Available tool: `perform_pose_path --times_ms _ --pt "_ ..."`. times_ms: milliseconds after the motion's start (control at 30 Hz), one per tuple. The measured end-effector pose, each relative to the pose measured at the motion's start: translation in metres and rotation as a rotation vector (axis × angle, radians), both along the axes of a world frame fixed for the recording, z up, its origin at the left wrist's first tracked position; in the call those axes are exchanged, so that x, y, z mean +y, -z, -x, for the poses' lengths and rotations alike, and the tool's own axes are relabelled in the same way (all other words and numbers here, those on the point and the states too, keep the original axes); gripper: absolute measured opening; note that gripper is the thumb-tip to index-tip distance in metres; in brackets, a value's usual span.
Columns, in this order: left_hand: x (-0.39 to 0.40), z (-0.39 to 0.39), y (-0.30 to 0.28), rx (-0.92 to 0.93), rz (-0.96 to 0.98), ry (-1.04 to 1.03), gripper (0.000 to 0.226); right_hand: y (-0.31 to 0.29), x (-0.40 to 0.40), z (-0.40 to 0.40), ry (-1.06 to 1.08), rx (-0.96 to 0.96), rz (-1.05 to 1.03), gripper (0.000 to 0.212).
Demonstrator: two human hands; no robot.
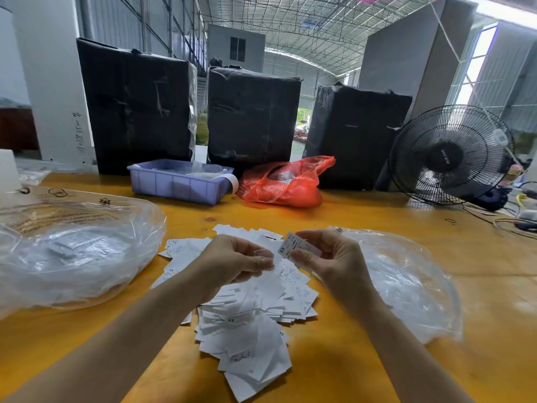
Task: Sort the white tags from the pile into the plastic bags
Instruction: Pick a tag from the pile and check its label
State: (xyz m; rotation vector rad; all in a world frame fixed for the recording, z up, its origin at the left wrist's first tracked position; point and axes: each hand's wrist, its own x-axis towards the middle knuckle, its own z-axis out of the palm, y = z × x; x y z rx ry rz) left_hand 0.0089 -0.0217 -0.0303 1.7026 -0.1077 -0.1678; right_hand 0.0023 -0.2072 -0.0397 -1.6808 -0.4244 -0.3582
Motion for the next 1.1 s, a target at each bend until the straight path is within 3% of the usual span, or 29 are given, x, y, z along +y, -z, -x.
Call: perform_pose_path --times_ms 467,800,1100 --pt "-0.0004 0.0009 -0.0012 -0.002 -0.043 0.032 0.015 0.0011 0.0010 0.0017 0.021 -0.030 0.151 0.027" --pt "0.0001 0.0018 -0.0016 -0.008 -0.040 0.038 0.009 -0.0052 -0.0026 0.0045 0.016 0.013 -0.075 0.025" --pt "-0.0014 0.0036 -0.0026 -0.011 -0.054 0.067 0.008 -0.0014 0.0008 0.0030 0.040 -0.045 0.110 0.026"
